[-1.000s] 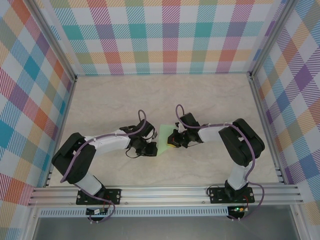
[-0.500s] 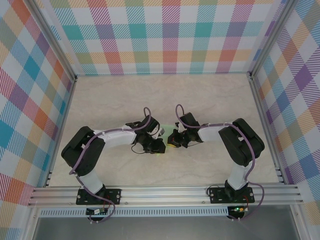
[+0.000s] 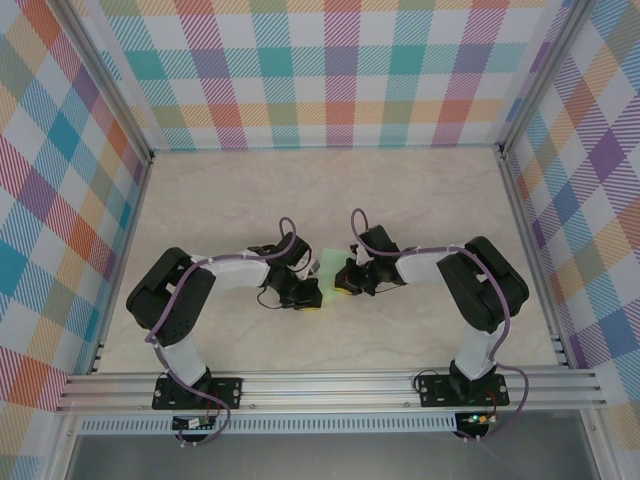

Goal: Fold a paper plane with a square sheet of paper (pick it up from the middle)
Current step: Third fold the triangle at the center of the table.

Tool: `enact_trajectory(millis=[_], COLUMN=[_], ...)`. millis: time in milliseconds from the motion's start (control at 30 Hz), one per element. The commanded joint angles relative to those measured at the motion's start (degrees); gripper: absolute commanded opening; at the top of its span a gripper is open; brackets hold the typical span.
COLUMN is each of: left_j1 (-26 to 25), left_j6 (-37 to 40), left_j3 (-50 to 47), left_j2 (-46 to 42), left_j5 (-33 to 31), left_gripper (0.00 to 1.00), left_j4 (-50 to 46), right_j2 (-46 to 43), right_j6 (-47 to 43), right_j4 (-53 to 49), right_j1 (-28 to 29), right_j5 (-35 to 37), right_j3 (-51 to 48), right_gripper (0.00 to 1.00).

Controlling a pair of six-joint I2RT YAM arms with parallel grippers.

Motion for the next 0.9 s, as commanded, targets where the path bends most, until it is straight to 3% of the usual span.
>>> enact_trajectory(millis=[0,400,667,867], left_j1=[1.1,5.8,6.4,6.4], left_j6=[0.8,-0.6,-1.8,-5.0], left_j3=[-3.4,-8.8,-9.3,-8.9], left_j2=[0.2,-1.0,-0.4,-6.2], left_j5=[-0.1,7.4,6.2,6.1], left_gripper=[0.12,0.11,0.10,0.11], left_j4=[-3.7,-0.7,-4.2,-4.1], right_j2=[3.0,3.4,3.0,3.2], right_j6=[-1.5,-2.0,-1.6,-1.2], right_j4=[-6.3,-7.0,-6.7,-6.8], right_j1=[-0.1,-0.1,-0.1,0.0], right_j5=[5.8,6.5,6.2,5.9], right_j3=[-0.7,-0.6,-0.4,-0.2], right_gripper=[0.05,0.05,0.05,0.05])
